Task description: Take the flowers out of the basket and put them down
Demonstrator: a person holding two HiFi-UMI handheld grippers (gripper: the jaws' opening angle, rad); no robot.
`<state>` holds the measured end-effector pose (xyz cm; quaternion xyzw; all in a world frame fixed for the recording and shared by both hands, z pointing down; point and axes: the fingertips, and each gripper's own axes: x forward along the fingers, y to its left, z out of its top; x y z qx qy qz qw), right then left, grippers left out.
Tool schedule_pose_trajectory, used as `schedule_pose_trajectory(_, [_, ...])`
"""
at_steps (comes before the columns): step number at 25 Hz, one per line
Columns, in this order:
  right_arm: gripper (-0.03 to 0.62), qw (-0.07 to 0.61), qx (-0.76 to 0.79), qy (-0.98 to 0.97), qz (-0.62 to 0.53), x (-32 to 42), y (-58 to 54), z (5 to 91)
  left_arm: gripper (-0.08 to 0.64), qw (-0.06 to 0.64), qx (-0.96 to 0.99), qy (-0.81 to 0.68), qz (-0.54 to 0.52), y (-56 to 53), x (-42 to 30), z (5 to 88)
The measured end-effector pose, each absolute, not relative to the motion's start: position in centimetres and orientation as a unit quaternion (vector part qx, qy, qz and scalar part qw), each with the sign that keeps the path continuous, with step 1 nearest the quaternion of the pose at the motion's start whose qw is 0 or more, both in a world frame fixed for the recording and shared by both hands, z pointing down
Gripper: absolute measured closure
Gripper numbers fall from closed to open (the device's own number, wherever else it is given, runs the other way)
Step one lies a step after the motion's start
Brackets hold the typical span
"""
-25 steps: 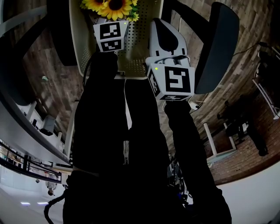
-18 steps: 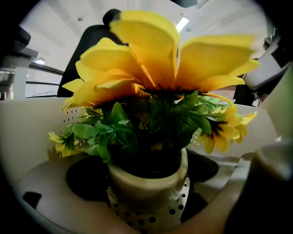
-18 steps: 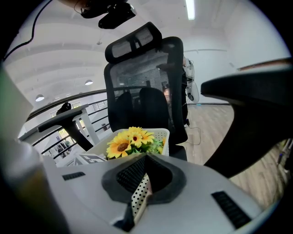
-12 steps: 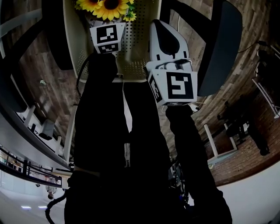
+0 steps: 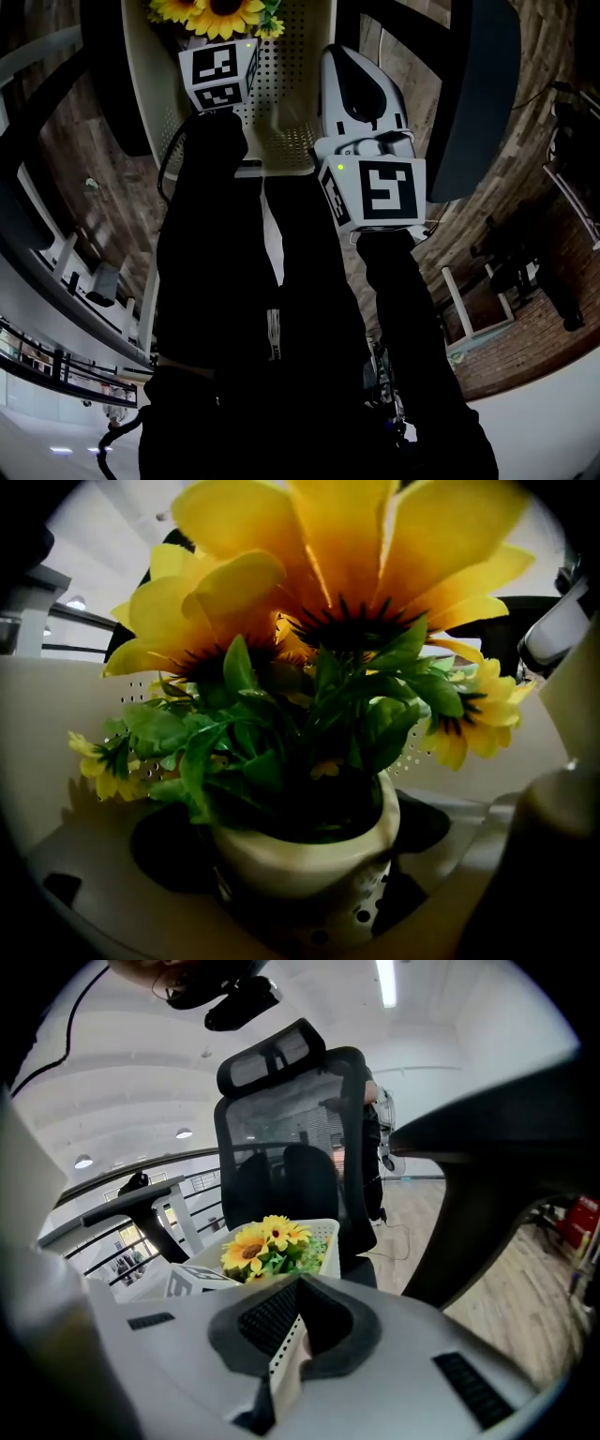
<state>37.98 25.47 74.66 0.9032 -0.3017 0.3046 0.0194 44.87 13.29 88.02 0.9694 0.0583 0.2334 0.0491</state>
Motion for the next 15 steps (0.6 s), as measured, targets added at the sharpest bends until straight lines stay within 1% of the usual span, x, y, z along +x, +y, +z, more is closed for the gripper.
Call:
schedule_pose_trajectory(7, [0.580, 0.029, 0.905, -0.303, 0.298, 37.8, 25.8, 74.1, 0.051, 0.039, 0.971, 0.064, 0.229, 13.9, 44.4, 86.7])
schedule_pose_trajectory(15, [0.580, 0.034, 0.906, -0.307, 0.289, 36.8, 25.3, 71.7, 0.051, 0.047, 0.980, 0.037, 0.189, 12.8, 43.2, 80.6])
